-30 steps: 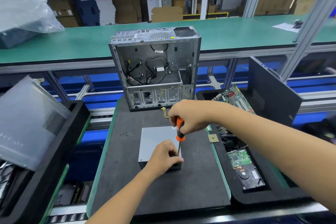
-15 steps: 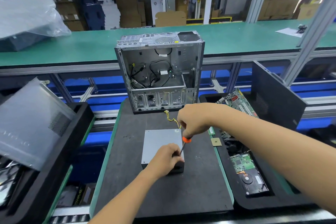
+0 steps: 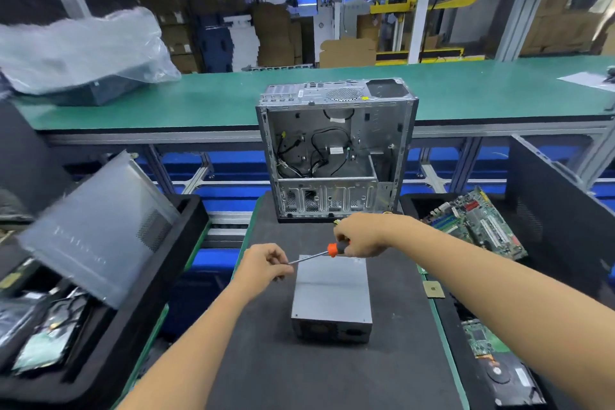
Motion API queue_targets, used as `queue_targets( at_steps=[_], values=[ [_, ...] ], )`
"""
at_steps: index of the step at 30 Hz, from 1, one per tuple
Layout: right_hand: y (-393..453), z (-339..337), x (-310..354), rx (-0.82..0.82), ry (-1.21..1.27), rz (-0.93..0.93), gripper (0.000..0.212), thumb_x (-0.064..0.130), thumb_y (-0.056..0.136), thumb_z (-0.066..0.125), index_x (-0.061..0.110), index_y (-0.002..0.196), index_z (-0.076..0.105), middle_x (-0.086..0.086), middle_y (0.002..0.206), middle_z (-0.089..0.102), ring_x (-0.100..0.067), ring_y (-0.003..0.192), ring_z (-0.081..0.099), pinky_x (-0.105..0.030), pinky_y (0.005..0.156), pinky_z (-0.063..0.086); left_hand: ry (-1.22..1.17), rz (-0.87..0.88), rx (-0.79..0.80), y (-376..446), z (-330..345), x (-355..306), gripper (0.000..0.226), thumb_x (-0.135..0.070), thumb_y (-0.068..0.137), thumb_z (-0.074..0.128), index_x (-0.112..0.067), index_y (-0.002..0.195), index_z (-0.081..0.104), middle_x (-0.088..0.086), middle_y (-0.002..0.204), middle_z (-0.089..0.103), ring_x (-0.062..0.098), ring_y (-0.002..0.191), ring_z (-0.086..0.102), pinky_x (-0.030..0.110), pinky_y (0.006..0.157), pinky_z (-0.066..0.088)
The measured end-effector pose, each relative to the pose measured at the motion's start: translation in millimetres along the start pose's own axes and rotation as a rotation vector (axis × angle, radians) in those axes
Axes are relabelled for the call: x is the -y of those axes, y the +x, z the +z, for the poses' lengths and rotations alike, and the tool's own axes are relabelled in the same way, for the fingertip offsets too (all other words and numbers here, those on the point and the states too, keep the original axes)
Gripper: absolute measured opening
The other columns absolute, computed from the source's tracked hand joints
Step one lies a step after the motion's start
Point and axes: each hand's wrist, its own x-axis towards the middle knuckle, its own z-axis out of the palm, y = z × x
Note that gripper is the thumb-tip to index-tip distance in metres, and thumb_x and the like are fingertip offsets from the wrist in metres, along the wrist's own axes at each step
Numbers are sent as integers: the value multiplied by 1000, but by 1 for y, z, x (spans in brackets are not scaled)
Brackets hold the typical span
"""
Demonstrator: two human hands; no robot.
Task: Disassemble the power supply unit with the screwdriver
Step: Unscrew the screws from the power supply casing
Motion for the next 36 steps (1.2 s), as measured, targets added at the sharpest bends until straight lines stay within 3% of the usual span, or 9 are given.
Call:
queue_targets(
  at_steps=[7, 9, 12, 15, 18, 22, 27, 30, 36],
  values=[
    [53, -3, 14, -23, 92, -14, 22, 19, 95, 47, 6, 109, 59, -14, 111, 62, -27, 87, 52, -32, 67, 38, -113, -87, -101, 8, -35, 29, 16, 8, 81, 67, -7, 81, 72, 7, 66, 69, 17, 59, 63, 19, 66, 55],
    [67, -5, 18, -19, 113, -14, 25, 22, 95, 48, 5, 109, 59, -16, 111, 62, -29, 85, 51, -30, 61, 35, -81, -91, -117, 15, -42, 40, 17, 5, 84, 65, -11, 83, 72, 7, 71, 71, 15, 62, 65, 21, 70, 54],
    [89, -7, 23, -9, 143, -24, 27, 21, 94, 49, 1, 109, 61, -19, 110, 63, -38, 99, 59, -31, 66, 35, 44, -84, -131, 28, -49, 56, 16, -1, 83, 67, -15, 83, 73, -1, 71, 70, 8, 63, 63, 17, 69, 50],
    [108, -9, 24, -10, 156, -3, 25, 20, 94, 49, 1, 105, 61, -17, 102, 63, -33, 84, 53, -31, 65, 35, 175, -97, -105, 40, -49, 70, 15, -3, 83, 67, -16, 88, 72, -9, 71, 65, 5, 68, 62, 16, 70, 50],
    [124, -11, 22, -12, 186, 20, 24, 23, 96, 49, 3, 99, 60, -20, 107, 64, -27, 80, 46, -31, 67, 36, 279, -113, -69, 53, -43, 82, 13, -2, 82, 65, -15, 82, 69, -6, 66, 61, 13, 66, 59, 22, 70, 52],
    [140, -10, 18, -6, 199, 31, 23, 22, 96, 48, 3, 103, 59, -17, 109, 63, -27, 83, 49, -31, 68, 37, 339, -139, -40, 69, -31, 100, 11, -5, 82, 67, -14, 76, 69, -3, 72, 64, 14, 70, 60, 16, 61, 42],
    [153, -8, 12, 11, 211, 36, 19, 22, 96, 49, 8, 106, 57, -14, 109, 61, -31, 98, 57, -31, 68, 38, 430, -146, -18, 82, -21, 119, 4, -12, 83, 67, -15, 81, 69, -4, 87, 61, 17, 84, 59, 28, 75, 49],
    [158, -6, 9, 24, 229, 47, 24, 25, 97, 49, 9, 112, 57, -13, 110, 59, -30, 98, 56, -33, 71, 40, 415, -171, -35, 88, -18, 127, 3, -13, 82, 70, -16, 80, 69, -4, 86, 60, 16, 82, 59, 31, 76, 50],
    [167, -4, 9, 49, 242, 42, 20, 20, 96, 48, 7, 107, 57, -13, 107, 59, -26, 85, 48, -33, 69, 37, 314, -212, -38, 92, -20, 135, 12, -13, 77, 76, -22, 75, 68, -8, 81, 62, 6, 73, 56, 19, 67, 41]
  ],
)
